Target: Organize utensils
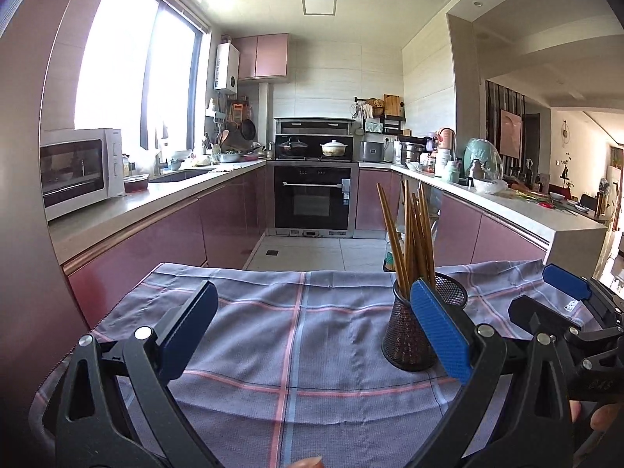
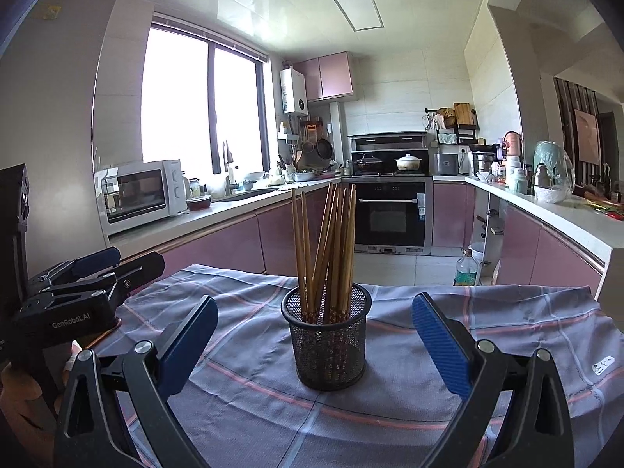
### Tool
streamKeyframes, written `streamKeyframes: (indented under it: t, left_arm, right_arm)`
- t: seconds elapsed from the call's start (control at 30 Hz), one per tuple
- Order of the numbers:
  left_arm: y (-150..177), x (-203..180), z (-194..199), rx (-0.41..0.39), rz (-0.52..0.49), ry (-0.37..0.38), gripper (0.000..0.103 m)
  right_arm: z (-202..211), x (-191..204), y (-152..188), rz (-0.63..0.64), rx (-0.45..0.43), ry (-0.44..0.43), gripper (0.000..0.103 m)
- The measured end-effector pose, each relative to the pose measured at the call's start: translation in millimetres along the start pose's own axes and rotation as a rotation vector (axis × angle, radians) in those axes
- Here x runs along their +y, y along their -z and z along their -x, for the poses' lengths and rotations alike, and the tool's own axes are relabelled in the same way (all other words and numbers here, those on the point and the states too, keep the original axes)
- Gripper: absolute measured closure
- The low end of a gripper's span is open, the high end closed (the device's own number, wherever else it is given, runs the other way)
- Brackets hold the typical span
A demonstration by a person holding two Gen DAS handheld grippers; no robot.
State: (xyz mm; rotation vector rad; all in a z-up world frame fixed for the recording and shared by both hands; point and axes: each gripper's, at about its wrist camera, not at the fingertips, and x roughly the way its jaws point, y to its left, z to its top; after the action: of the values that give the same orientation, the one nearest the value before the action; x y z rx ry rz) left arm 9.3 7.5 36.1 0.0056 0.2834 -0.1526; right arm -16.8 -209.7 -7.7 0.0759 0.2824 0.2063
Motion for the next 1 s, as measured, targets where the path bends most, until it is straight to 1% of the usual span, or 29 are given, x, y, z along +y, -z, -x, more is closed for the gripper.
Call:
streamKeyframes:
  t: [0.37, 1.0]
  left_arm:
    - [-1.9, -3.6, 9.0, -0.025, -0.005, -0.012, 0.006]
    - [0.1, -8.2, 8.7, -0.014, 0.002, 0.004, 0.006]
  right_arm:
    - [4.9, 2.9, -0.2, 0.006, -0.019, -0.005, 0.007]
    - [6.5, 4.4, 0.0, 0.006, -0.024, -0.016, 0.007]
